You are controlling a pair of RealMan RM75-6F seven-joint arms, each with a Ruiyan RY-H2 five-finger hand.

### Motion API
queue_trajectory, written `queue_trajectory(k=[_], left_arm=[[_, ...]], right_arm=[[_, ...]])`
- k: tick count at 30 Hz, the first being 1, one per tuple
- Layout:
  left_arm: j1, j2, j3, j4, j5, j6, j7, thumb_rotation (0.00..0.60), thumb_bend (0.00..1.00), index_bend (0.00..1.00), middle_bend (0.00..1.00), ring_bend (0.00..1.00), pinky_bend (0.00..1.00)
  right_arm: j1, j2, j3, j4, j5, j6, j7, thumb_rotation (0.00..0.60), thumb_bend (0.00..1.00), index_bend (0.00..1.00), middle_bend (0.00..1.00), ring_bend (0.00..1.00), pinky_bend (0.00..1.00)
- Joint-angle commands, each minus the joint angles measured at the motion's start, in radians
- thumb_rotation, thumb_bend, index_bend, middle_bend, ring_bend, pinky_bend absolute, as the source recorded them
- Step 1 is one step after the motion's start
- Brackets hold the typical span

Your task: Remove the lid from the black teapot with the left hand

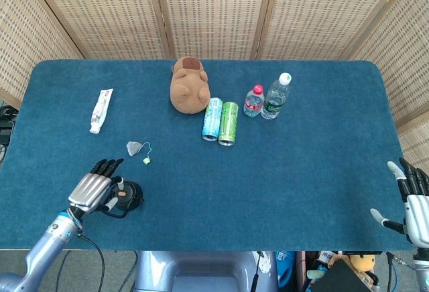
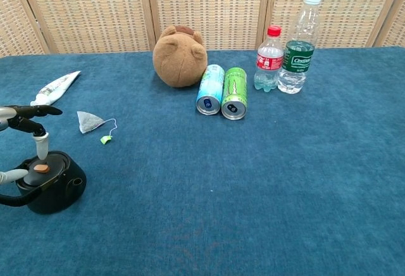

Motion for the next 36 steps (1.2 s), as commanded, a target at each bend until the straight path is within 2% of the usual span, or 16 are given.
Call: queue_trajectory(k=[1, 10, 29, 36], left_arm=[[-0.002, -0.009, 0.0, 0.009, -0.006, -0.001, -0.002, 0.6, 0.37, 0.45, 0.0, 0.0, 0.0], [-0.015, -0.029, 0.001, 0.017, -0.017, -0.015, 0.002, 0.6, 0.37, 0.45, 0.0, 0.0, 0.0], [-0.022, -0.033, 0.002, 0.004, -0.054, -0.008, 0.037, 0.6, 0.4, 0.57, 0.0, 0.0, 0.0], [-0.023, -0.02, -0.009, -0.018, -0.057, 0.006, 0.031, 0.6, 0.4, 0.58, 0.0, 0.0, 0.0]], right_arm=[[0.0, 0.001, 0.0, 0.0, 0.001, 0.0, 0.002, 0.6, 0.0, 0.0, 0.0, 0.0, 0.0], [0.0, 0.002, 0.001, 0.001, 0.004, -0.002, 0.008, 0.6, 0.0, 0.0, 0.0, 0.0, 0.0], [0.0, 0.006, 0.002, 0.002, 0.005, -0.004, 0.02, 0.6, 0.0, 0.0, 0.0, 0.0, 0.0], [-0.001, 0.007, 0.001, 0.001, 0.003, -0.003, 0.021, 0.6, 0.0, 0.0, 0.0, 0.0, 0.0]])
